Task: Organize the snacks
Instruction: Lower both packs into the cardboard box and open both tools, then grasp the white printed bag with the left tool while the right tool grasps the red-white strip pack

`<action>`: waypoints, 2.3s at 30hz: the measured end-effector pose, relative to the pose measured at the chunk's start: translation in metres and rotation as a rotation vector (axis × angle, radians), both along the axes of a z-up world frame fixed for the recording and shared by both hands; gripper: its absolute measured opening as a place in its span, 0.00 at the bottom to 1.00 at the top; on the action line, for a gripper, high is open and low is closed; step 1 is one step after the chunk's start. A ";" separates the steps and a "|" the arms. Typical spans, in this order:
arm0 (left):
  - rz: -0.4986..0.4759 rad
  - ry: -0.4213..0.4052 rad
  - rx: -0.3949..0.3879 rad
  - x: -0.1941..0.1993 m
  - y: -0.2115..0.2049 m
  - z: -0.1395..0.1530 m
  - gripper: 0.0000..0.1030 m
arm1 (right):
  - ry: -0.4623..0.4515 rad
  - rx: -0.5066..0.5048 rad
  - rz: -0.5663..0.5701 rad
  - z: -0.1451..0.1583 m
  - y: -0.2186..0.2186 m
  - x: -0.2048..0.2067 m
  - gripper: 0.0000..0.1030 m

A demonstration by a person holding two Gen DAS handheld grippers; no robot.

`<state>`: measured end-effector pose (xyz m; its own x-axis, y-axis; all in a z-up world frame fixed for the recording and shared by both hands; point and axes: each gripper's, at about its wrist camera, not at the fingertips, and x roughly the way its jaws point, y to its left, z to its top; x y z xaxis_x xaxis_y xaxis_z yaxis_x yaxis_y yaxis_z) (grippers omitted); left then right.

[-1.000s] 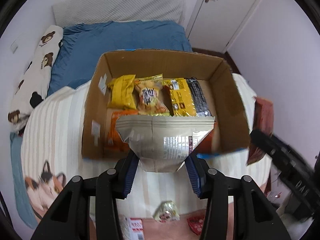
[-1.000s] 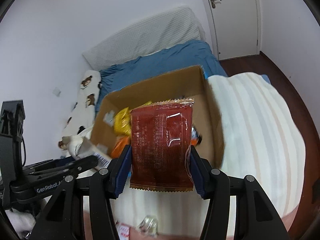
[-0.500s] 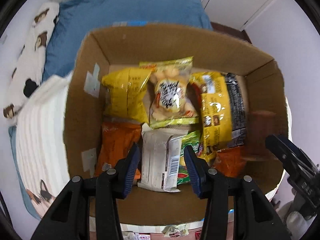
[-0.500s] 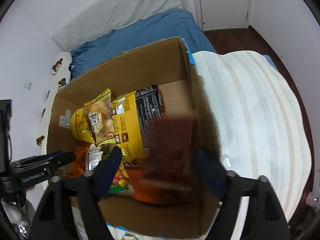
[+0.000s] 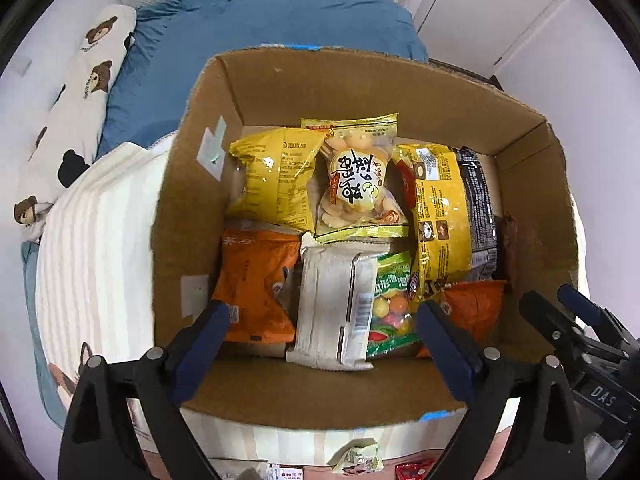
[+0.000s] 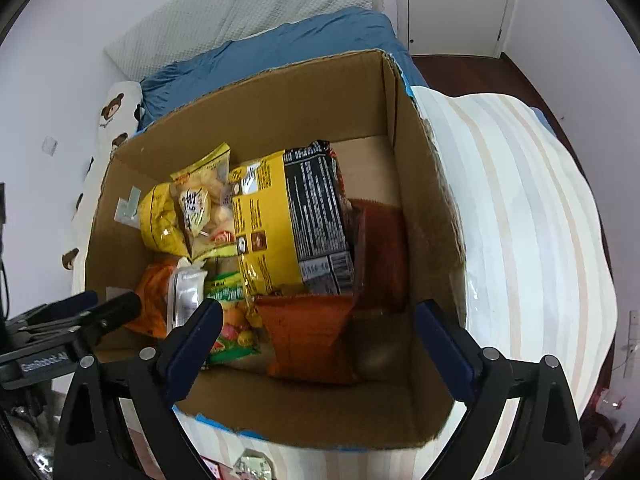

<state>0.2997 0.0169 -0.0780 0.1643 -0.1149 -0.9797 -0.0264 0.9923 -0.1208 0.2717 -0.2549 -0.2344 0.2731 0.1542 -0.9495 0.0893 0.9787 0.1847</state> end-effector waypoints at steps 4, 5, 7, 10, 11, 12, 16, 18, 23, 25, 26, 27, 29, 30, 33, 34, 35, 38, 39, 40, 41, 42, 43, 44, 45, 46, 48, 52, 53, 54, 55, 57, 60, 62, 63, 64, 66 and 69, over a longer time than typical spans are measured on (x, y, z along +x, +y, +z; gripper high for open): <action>-0.001 -0.027 0.010 -0.007 0.003 0.016 0.93 | -0.017 -0.012 0.011 0.010 0.004 -0.012 0.96; -0.001 -0.037 0.015 -0.009 0.003 0.021 0.93 | -0.023 -0.013 0.013 0.013 0.005 -0.014 0.96; -0.001 -0.068 0.033 -0.013 0.003 0.032 0.93 | -0.038 -0.018 0.018 0.020 0.007 -0.021 0.96; 0.006 -0.121 0.045 -0.023 0.004 0.049 0.93 | -0.073 -0.037 0.018 0.034 0.010 -0.033 0.96; 0.009 -0.142 0.048 -0.028 0.004 0.055 0.93 | -0.093 -0.046 0.019 0.040 0.011 -0.039 0.96; 0.011 -0.165 0.053 -0.033 0.005 0.062 0.93 | -0.108 -0.052 0.021 0.044 0.012 -0.044 0.96; 0.015 -0.246 0.083 -0.054 0.004 0.084 0.93 | -0.158 -0.057 0.023 0.064 0.014 -0.065 0.96; 0.016 -0.282 0.091 -0.068 0.004 0.094 0.93 | -0.182 -0.047 0.025 0.075 0.013 -0.077 0.96; 0.010 -0.355 0.101 -0.100 -0.001 0.116 0.93 | -0.253 -0.047 0.032 0.101 0.014 -0.108 0.97; 0.010 -0.379 0.097 -0.113 -0.002 0.124 0.93 | -0.275 -0.035 0.037 0.112 0.014 -0.119 0.97; 0.010 -0.389 0.096 -0.119 -0.003 0.127 0.93 | -0.284 -0.035 0.039 0.116 0.014 -0.124 0.97; 0.011 -0.396 0.094 -0.125 -0.004 0.130 0.93 | -0.294 -0.035 0.041 0.121 0.014 -0.129 0.97; 0.015 -0.409 0.081 -0.134 -0.003 0.135 0.93 | -0.309 -0.025 0.045 0.129 0.014 -0.138 0.97; 0.015 -0.417 0.078 -0.139 -0.003 0.138 0.93 | -0.319 -0.025 0.047 0.134 0.014 -0.144 0.97; 0.023 -0.437 0.069 -0.154 -0.003 0.145 0.93 | -0.337 -0.017 0.051 0.142 0.014 -0.159 0.97; 0.029 -0.438 0.063 -0.160 -0.001 0.146 0.93 | -0.336 -0.011 0.051 0.142 0.014 -0.165 0.98; 0.033 -0.433 0.054 -0.164 0.001 0.145 0.93 | -0.329 -0.003 0.052 0.140 0.014 -0.171 0.98; 0.057 -0.411 0.033 -0.184 0.010 0.134 0.93 | -0.285 0.030 0.064 0.126 0.014 -0.188 0.98; 0.063 -0.398 0.032 -0.190 0.013 0.128 0.93 | -0.257 0.049 0.070 0.116 0.016 -0.195 0.98; 0.071 -0.375 0.036 -0.198 0.016 0.118 0.93 | -0.212 0.078 0.076 0.101 0.019 -0.203 0.98; 0.079 -0.350 0.046 -0.205 0.021 0.107 0.93 | -0.176 0.107 0.078 0.088 0.021 -0.209 0.98; 0.088 -0.328 0.061 -0.213 0.025 0.096 0.93 | -0.135 0.146 0.082 0.073 0.025 -0.216 0.98; 0.107 -0.299 0.077 -0.221 0.031 0.083 0.93 | -0.099 0.177 0.090 0.060 0.030 -0.222 0.98; 0.131 -0.258 0.081 -0.228 0.040 0.067 0.93 | -0.058 0.201 0.101 0.045 0.037 -0.229 0.98; 0.148 -0.220 0.081 -0.234 0.047 0.053 0.93 | -0.001 0.222 0.118 0.023 0.047 -0.236 0.98; 0.166 -0.188 0.091 -0.241 0.054 0.040 0.93 | 0.046 0.247 0.125 0.005 0.056 -0.240 0.98; 0.204 -0.124 0.114 -0.252 0.069 0.014 0.93 | 0.112 0.297 0.125 -0.023 0.070 -0.246 0.98; 0.287 -0.030 0.159 -0.275 0.101 -0.028 0.93 | 0.223 0.345 0.139 -0.080 0.111 -0.253 0.94; 0.304 -0.017 0.172 -0.278 0.108 -0.034 0.93 | 0.230 0.342 0.150 -0.088 0.122 -0.254 0.93; 0.318 -0.001 0.182 -0.282 0.115 -0.041 0.93 | 0.235 0.336 0.161 -0.094 0.131 -0.253 0.88; 0.333 0.016 0.183 -0.287 0.122 -0.048 0.93 | 0.251 0.323 0.176 -0.104 0.146 -0.253 0.85; 0.362 0.033 0.198 -0.292 0.134 -0.056 0.93 | 0.261 0.304 0.191 -0.114 0.165 -0.253 0.84; 0.398 0.059 0.200 -0.295 0.148 -0.066 0.93 | 0.260 0.227 0.230 -0.132 0.196 -0.253 0.84; 0.430 0.077 0.176 -0.296 0.156 -0.072 0.93 | 0.225 0.149 0.272 -0.138 0.212 -0.257 0.83; 0.448 0.091 0.156 -0.296 0.160 -0.075 0.93 | 0.210 0.120 0.288 -0.138 0.215 -0.259 0.75; 0.468 0.100 0.132 -0.295 0.163 -0.078 0.93 | 0.187 0.076 0.307 -0.137 0.217 -0.261 0.61; 0.493 0.108 0.085 -0.293 0.164 -0.082 0.93 | 0.166 0.065 0.324 -0.135 0.211 -0.263 0.53; 0.443 0.097 0.075 -0.282 0.152 -0.081 0.93 | 0.153 0.039 0.302 -0.129 0.186 -0.266 0.52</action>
